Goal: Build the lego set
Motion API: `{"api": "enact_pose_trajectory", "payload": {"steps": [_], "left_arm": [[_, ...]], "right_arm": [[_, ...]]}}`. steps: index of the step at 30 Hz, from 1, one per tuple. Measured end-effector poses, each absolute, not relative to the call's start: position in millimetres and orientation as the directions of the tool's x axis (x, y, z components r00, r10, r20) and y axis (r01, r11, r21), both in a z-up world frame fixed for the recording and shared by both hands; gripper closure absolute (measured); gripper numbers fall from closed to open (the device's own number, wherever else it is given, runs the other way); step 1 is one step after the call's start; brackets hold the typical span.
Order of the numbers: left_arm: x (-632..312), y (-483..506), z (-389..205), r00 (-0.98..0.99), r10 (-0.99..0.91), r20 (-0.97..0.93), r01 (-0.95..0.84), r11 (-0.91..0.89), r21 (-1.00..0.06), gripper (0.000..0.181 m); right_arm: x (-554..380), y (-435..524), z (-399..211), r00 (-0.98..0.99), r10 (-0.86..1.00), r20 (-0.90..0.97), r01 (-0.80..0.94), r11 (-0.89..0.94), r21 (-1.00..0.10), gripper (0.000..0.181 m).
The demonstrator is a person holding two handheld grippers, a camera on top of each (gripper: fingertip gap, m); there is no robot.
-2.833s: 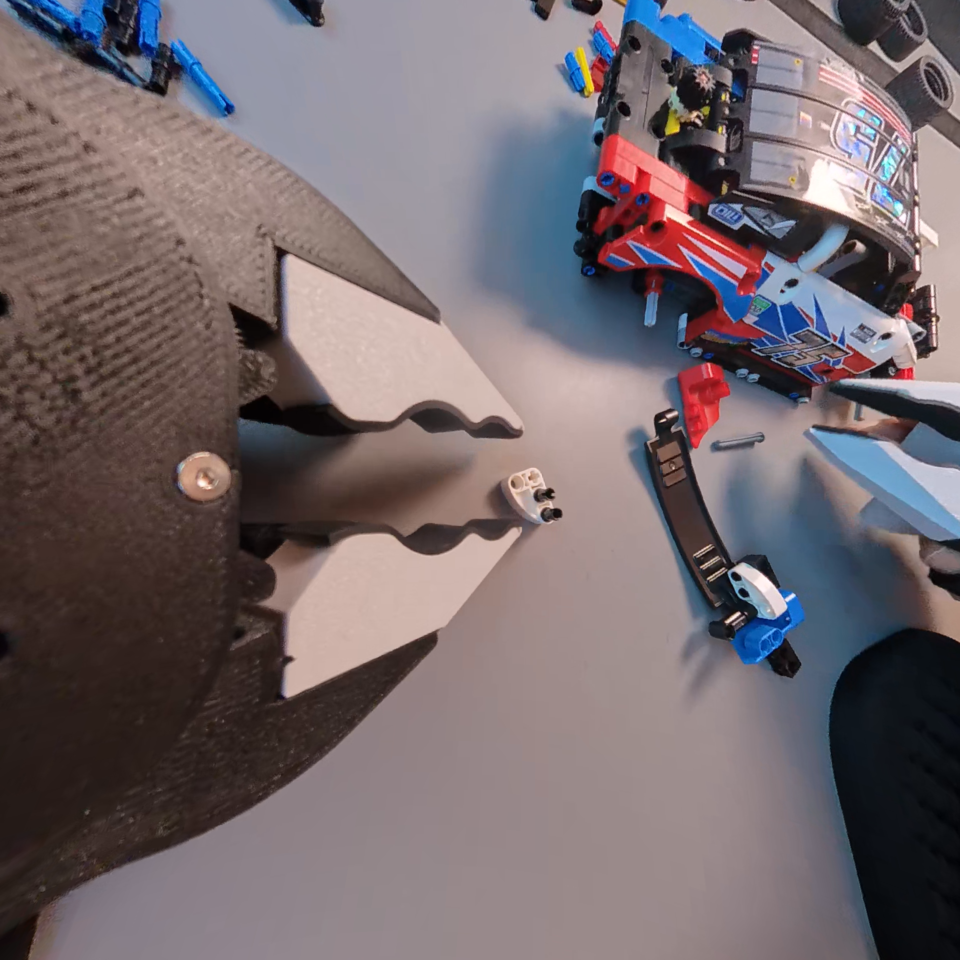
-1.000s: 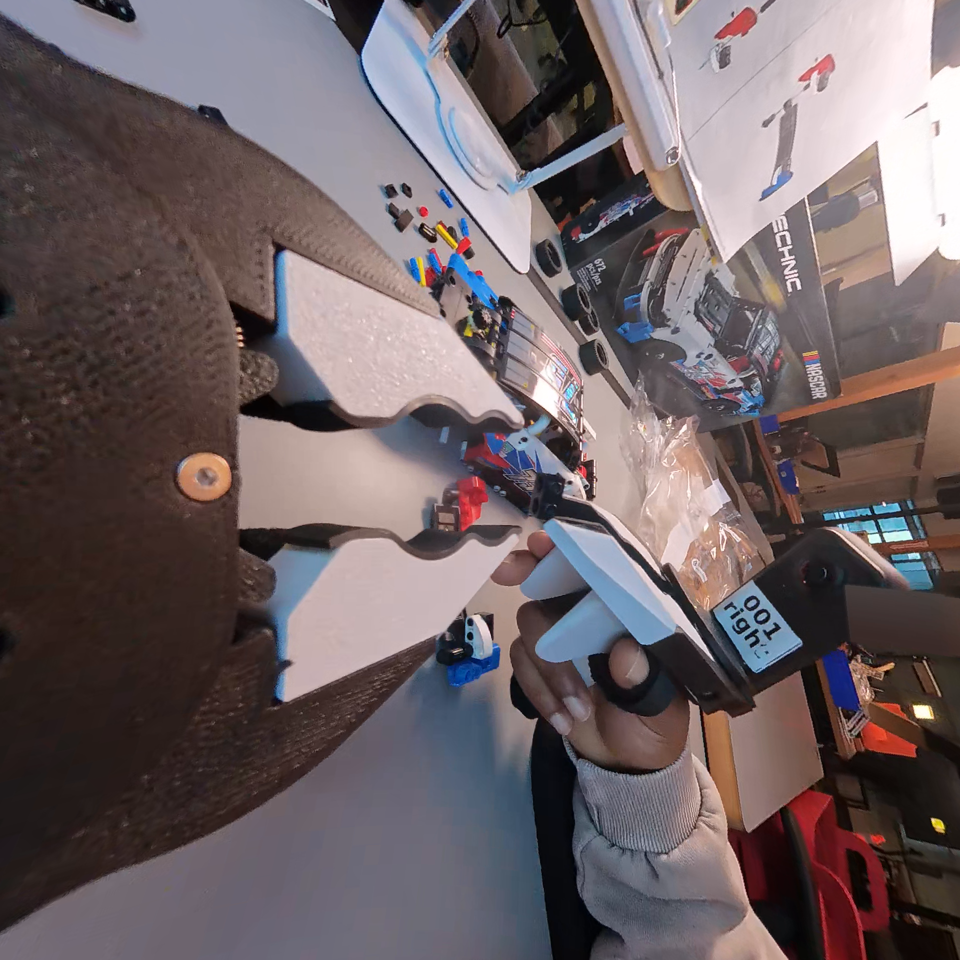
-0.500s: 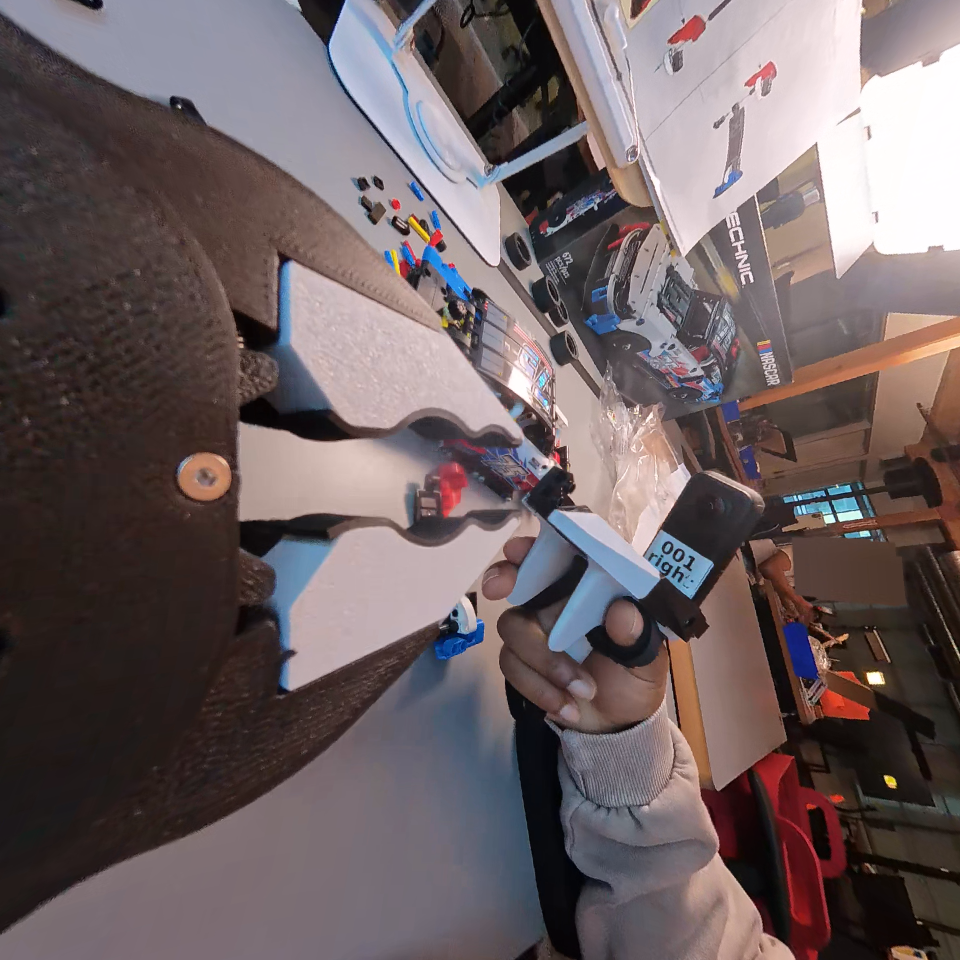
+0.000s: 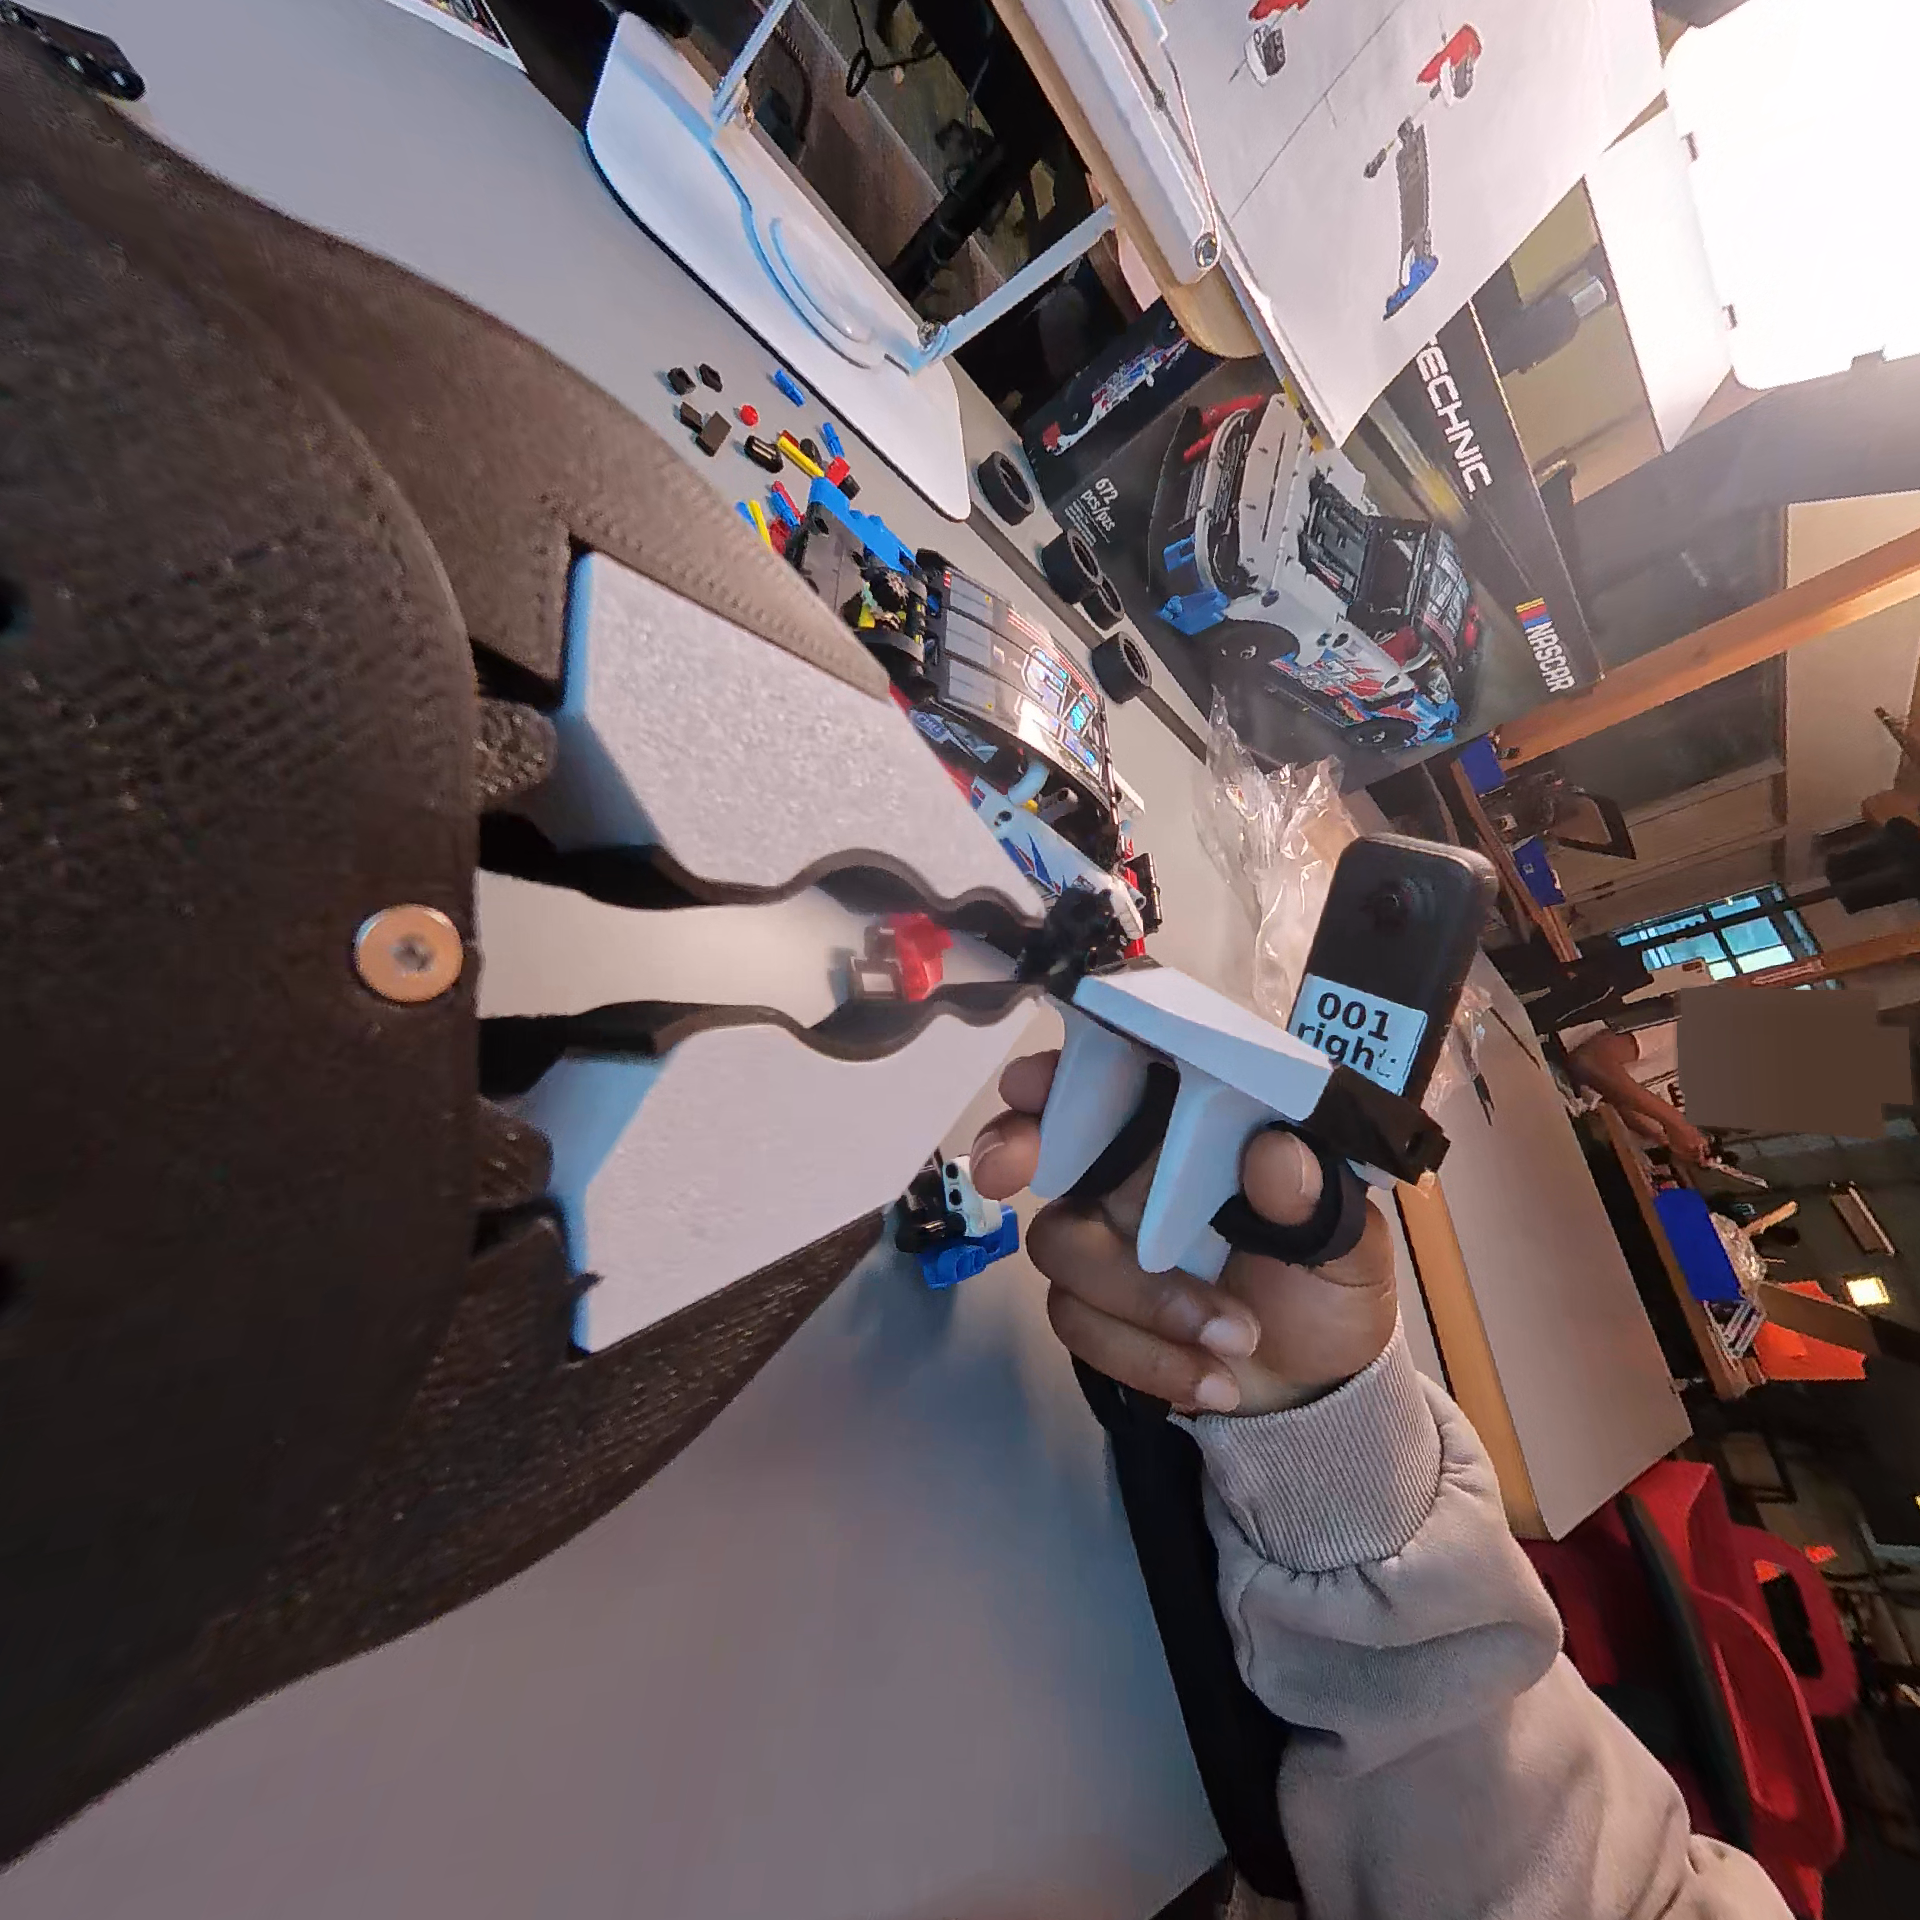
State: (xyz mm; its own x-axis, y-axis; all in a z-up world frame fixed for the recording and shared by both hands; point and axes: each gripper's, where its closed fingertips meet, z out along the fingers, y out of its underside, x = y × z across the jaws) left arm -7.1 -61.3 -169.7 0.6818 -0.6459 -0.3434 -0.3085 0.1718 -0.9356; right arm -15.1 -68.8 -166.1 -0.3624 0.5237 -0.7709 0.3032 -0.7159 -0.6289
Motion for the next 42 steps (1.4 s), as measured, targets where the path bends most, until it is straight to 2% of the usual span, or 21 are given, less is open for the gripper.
{"api": "enact_pose_trajectory", "payload": {"steps": [1,3,7,10,14,16,19,27,29,31,35,38,42], "left_arm": [[-8.1,-60.8,-170.5,0.683,-0.643,-0.347,-0.313,0.171,-0.934,0.178],[-11.0,-59.6,-169.7,0.691,-0.632,-0.351,-0.313,0.175,-0.933,0.181],[-16.3,-60.1,-167.6,0.688,-0.651,-0.321,-0.289,0.159,-0.944,0.162],[-18.7,-62.7,-178.5,0.645,-0.684,-0.342,-0.345,0.139,-0.928,0.144],[-8.9,-69.9,-191.6,0.573,-0.719,-0.393,-0.419,0.155,-0.895,0.138],[-2.0,-72.7,-198.7,0.541,-0.731,-0.417,-0.455,0.163,-0.876,0.139],[3.5,-75.6,-210.0,0.491,-0.729,-0.477,-0.527,0.187,-0.829,0.159],[-1.0,-71.4,-205.6,0.521,-0.708,-0.477,-0.522,0.178,-0.834,0.161],[-10.4,-64.4,-205.2,0.565,-0.686,-0.459,-0.519,0.137,-0.844,0.162],[-28.5,-52.5,-203.4,0.628,-0.634,-0.451,-0.521,0.088,-0.849,0.164],[-49.8,-44.2,-184.4,0.735,-0.606,-0.305,-0.357,0.036,-0.933,0.167],[-63.4,-40.5,-174.0,0.782,-0.576,-0.24,-0.278,0.023,-0.96,0.167],[-73.3,-39.8,-169.4,0.804,-0.564,-0.191,-0.22,0.016,-0.975,0.167]], "right_arm": [[-14.7,-66.9,-165.7,-0.361,0.519,-0.775,0.299,-0.722,-0.624,0.175],[-13.9,-65.0,-166.6,-0.357,0.519,-0.777,0.299,-0.724,-0.621,0.175],[-14.1,-63.8,-172.1,-0.334,0.565,-0.754,0.311,-0.69,-0.654,0.176],[-13.7,-67.4,-184.0,-0.294,0.655,-0.696,0.361,-0.598,-0.716,0.175],[-11.8,-74.7,-204.7,-0.244,0.757,-0.606,0.461,-0.459,-0.759,0.175],[-11.3,-79.6,-211.0,-0.238,0.782,-0.576,0.493,-0.413,-0.766,0.175],[-10.9,-85.1,-215.5,-0.245,0.804,-0.542,0.515,-0.367,-0.775,0.175],[-12.8,-79.0,-209.3,-0.242,0.821,-0.516,0.469,-0.367,-0.804,0.173],[-12.4,-74.7,-208.6,-0.235,0.865,-0.444,0.459,-0.304,-0.835,0.166],[-9.3,-70.8,-217.3,-0.223,0.922,-0.316,0.508,-0.167,-0.845,0.158],[-8.6,-64.3,-236.1,-0.217,0.97,-0.108,0.638,0.057,-0.768,0.155],[-10.4,-64.2,-253.1,-0.25,0.968,0.009,0.74,0.197,-0.644,0.153],[-17.8,-68.8,-261.6,-0.304,0.952,0.044,0.794,0.279,-0.541,0.151]]}}
